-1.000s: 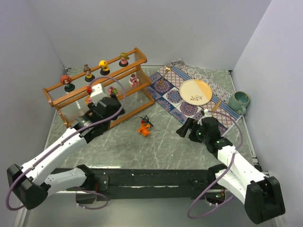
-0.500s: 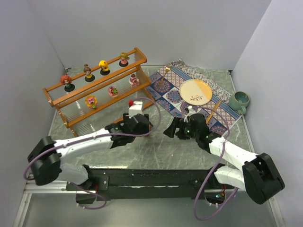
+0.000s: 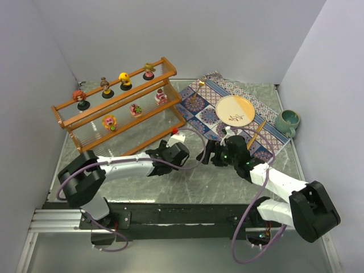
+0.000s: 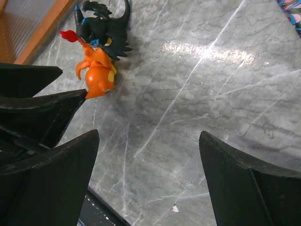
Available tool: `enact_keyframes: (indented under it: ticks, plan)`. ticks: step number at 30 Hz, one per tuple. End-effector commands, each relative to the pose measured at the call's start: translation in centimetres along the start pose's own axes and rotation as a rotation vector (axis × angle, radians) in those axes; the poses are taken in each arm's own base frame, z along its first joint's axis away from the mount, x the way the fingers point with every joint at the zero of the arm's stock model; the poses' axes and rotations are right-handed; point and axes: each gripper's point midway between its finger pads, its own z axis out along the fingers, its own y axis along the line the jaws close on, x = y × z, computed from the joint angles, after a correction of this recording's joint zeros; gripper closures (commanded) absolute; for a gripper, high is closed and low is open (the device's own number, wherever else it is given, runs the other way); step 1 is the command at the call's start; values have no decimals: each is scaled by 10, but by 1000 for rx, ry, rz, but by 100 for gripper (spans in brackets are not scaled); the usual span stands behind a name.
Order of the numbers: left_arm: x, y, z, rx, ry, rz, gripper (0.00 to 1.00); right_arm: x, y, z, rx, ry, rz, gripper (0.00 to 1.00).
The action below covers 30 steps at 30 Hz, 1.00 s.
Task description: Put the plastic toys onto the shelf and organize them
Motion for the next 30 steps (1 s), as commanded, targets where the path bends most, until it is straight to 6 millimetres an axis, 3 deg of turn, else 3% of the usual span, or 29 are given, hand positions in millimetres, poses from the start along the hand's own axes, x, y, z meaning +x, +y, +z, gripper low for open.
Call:
enact_keyframes:
  ticks: [1, 11, 15, 22, 30]
  plan:
    - [-15, 3, 1, -50, -32, 63, 39, -17, 8, -1, -11, -57, -38, 7]
    - [-6, 9, 11, -101, -11, 119, 45, -17, 5, -2, 1, -62, -41, 7]
    - [-7, 13, 3, -89, -12, 111, 46, -16, 5, -3, 3, -63, -38, 6]
    - [-29, 21, -23, -33, -114, 67, 43, -18, 7, -1, -3, -66, -32, 6]
    - [-18, 27, 0, -80, -90, 106, 45, -21, 9, -1, -9, -77, -29, 6]
